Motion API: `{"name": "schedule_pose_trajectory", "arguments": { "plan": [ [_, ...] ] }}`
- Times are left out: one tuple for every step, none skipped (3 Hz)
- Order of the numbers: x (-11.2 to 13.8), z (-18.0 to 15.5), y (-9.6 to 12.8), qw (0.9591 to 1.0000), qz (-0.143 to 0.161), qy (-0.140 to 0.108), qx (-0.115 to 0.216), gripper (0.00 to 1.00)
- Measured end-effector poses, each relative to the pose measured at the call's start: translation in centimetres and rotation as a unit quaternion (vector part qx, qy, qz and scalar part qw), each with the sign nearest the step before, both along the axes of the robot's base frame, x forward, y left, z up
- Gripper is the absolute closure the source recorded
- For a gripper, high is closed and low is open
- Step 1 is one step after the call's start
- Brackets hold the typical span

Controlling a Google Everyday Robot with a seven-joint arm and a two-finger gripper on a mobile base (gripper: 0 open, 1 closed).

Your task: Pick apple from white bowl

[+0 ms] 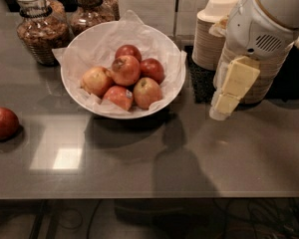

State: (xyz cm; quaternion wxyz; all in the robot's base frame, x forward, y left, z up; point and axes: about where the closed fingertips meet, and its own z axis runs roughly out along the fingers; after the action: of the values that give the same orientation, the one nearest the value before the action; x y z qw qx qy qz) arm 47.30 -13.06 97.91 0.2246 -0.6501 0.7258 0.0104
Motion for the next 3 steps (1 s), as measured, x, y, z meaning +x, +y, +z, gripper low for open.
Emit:
{"name": "schedule_pose_trajectory", "arguments": {
  "plan": [
    [1.33, 0.04, 2.95, 0.9994, 0.020, -0.009, 0.028, 0.00],
    [1.35, 0.07, 2.98, 0.9993, 0.020, -0.010, 0.028, 0.00],
    [1.47, 0.07, 3.34, 0.9990, 0.019, -0.016, 0.037, 0.00]
  ]
}}
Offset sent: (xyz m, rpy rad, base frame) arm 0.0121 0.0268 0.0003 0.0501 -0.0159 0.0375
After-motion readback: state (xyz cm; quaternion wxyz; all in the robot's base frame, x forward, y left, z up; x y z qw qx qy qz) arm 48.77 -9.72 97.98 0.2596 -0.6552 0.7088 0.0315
